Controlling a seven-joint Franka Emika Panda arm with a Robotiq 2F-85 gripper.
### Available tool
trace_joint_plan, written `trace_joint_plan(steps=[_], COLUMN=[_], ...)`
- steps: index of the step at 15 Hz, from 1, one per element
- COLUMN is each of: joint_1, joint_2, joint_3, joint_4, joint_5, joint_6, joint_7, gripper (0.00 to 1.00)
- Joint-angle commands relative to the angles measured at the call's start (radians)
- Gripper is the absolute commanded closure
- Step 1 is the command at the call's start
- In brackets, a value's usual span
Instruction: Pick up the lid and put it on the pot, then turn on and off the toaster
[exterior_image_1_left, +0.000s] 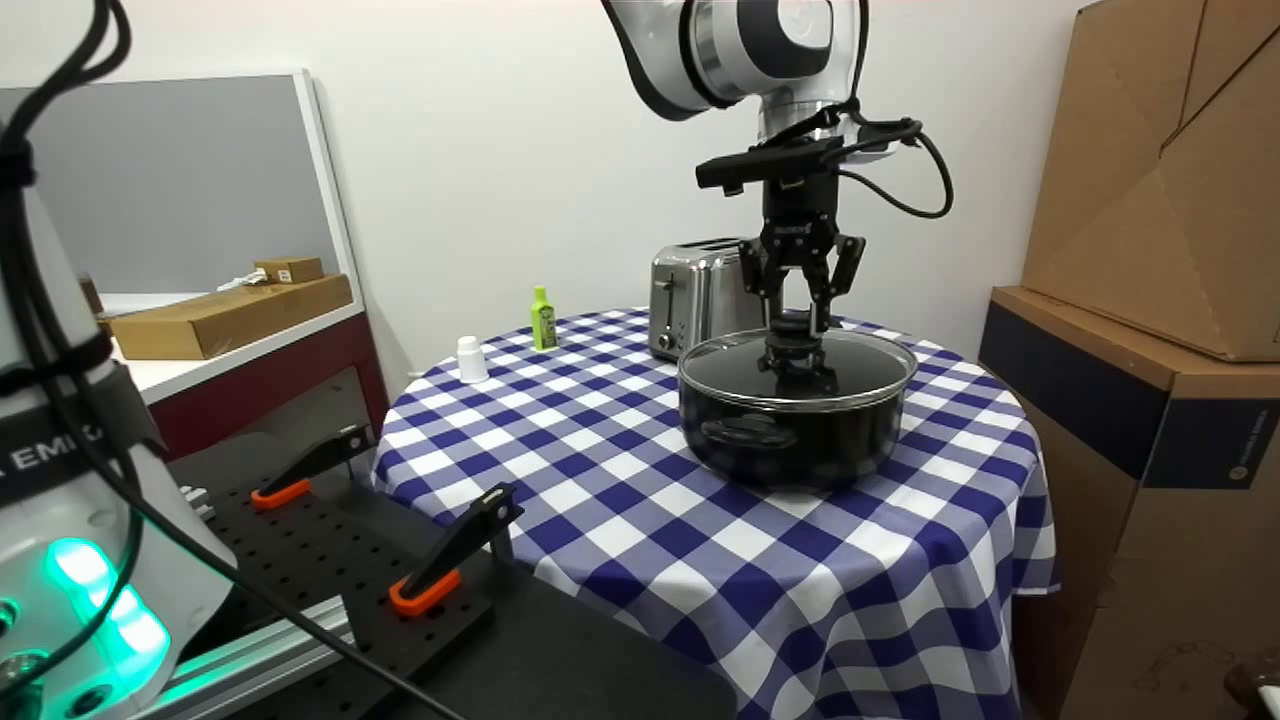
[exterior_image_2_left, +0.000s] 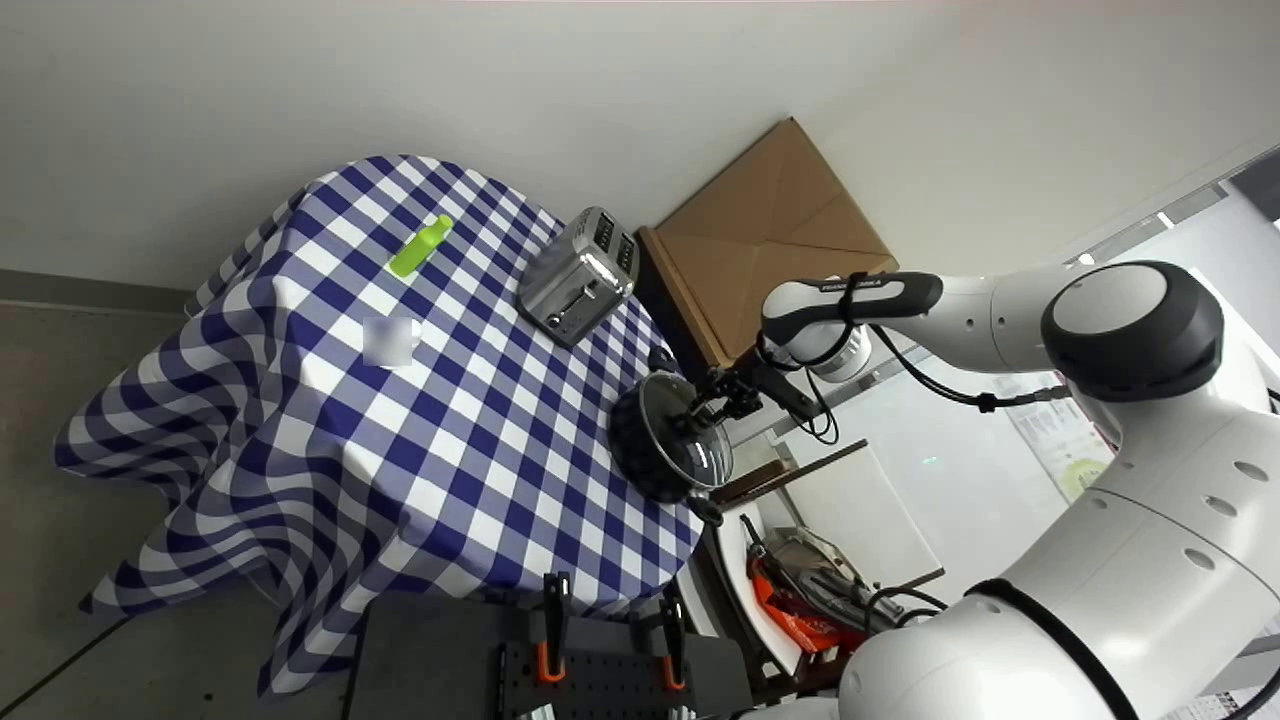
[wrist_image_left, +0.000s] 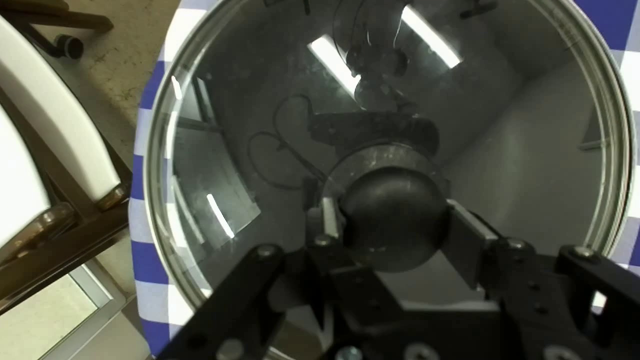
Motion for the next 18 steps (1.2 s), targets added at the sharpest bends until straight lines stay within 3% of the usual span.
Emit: trace_joint_plan(steps=[1,18], joint_1=[-0.032,-0.074], joint_2=[0.014,0.009], joint_3=[0.033,0.062], joint_4=[0.001,-0.006], joint_5=[0.073,0.176], joint_6=[0.01,0.01], joint_7=[-0.058,-0.136], gripper=[0.74,0.74])
